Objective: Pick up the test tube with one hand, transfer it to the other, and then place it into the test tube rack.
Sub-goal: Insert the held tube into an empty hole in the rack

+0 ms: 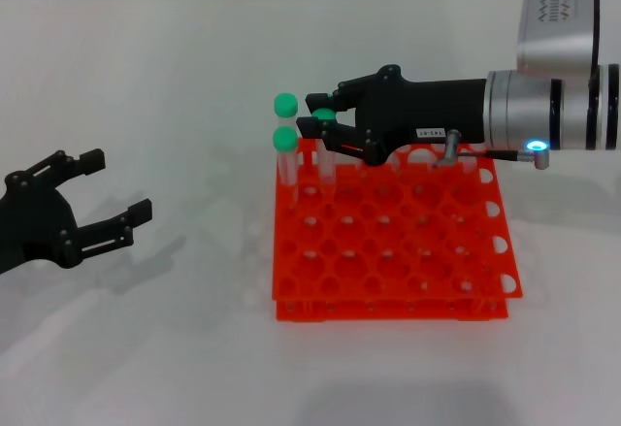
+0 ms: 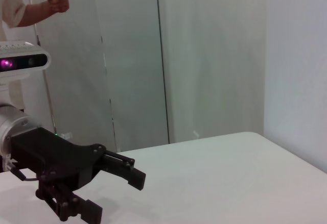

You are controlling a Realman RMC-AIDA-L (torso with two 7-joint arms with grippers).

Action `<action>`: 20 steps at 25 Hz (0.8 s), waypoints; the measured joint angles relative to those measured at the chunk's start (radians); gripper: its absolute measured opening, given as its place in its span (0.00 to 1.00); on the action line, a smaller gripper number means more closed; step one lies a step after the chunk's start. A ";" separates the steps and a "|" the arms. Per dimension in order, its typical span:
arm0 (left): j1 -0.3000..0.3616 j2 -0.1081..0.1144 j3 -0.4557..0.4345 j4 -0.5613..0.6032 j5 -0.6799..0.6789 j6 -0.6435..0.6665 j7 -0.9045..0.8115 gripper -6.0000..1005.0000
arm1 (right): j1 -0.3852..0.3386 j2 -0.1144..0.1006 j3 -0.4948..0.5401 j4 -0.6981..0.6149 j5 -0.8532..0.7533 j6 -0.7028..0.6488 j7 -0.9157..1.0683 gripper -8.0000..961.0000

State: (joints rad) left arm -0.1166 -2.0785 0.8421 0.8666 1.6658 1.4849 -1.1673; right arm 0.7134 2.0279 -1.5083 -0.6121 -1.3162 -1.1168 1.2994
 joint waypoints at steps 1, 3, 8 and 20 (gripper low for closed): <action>0.000 0.000 0.000 0.000 0.000 0.000 0.000 0.89 | 0.000 0.000 0.000 -0.001 0.000 0.002 0.000 0.27; 0.000 0.000 0.000 0.000 0.000 0.000 0.000 0.89 | 0.000 0.000 0.000 -0.003 0.000 0.004 0.000 0.27; 0.000 0.000 -0.001 0.000 0.000 0.000 0.000 0.89 | 0.000 0.000 0.000 -0.004 0.000 0.004 0.000 0.32; 0.000 0.000 -0.012 0.000 0.000 0.001 -0.005 0.89 | -0.070 -0.010 0.006 -0.085 0.011 -0.080 -0.005 0.40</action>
State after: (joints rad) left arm -0.1165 -2.0781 0.8298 0.8666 1.6658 1.4863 -1.1724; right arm 0.6436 2.0182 -1.5021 -0.6973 -1.3051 -1.1966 1.2945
